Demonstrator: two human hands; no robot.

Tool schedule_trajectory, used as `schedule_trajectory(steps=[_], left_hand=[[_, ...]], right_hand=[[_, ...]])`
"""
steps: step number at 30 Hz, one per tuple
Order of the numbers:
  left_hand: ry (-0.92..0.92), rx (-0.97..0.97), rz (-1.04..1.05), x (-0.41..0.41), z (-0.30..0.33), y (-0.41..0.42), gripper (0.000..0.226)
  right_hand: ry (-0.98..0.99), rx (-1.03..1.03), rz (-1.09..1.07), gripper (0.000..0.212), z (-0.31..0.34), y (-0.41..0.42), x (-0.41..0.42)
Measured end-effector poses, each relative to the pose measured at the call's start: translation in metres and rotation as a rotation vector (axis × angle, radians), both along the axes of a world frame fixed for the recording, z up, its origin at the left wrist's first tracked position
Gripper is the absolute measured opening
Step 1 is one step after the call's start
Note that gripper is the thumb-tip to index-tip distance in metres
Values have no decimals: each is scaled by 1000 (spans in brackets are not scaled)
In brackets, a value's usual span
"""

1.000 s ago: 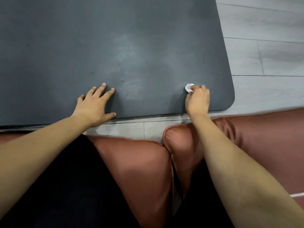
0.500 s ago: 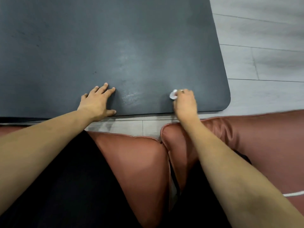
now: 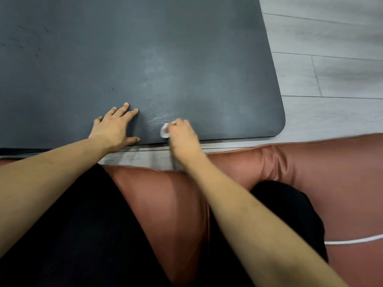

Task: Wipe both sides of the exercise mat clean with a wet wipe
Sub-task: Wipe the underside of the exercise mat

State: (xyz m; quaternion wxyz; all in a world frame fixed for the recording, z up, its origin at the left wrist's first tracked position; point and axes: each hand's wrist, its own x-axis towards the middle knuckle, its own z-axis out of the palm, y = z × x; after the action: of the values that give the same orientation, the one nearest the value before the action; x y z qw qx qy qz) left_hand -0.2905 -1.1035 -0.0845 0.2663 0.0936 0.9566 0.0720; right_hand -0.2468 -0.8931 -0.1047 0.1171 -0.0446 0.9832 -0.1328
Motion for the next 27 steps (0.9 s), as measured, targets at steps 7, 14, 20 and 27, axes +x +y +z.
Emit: schedule_trajectory(steps=[7, 14, 20, 27], left_hand=[[12, 2, 6, -2, -3, -1, 100], [8, 20, 19, -4, -3, -2, 99], [-52, 62, 0, -13, 1, -13, 89], [187, 67, 113, -29, -6, -42, 60]], right_hand=[[73, 139, -660, 20, 3, 185, -3], [-34, -171, -591, 30, 6, 18, 1], [-96, -336, -434, 28, 16, -95, 7], [254, -344, -587, 10, 24, -1, -34]])
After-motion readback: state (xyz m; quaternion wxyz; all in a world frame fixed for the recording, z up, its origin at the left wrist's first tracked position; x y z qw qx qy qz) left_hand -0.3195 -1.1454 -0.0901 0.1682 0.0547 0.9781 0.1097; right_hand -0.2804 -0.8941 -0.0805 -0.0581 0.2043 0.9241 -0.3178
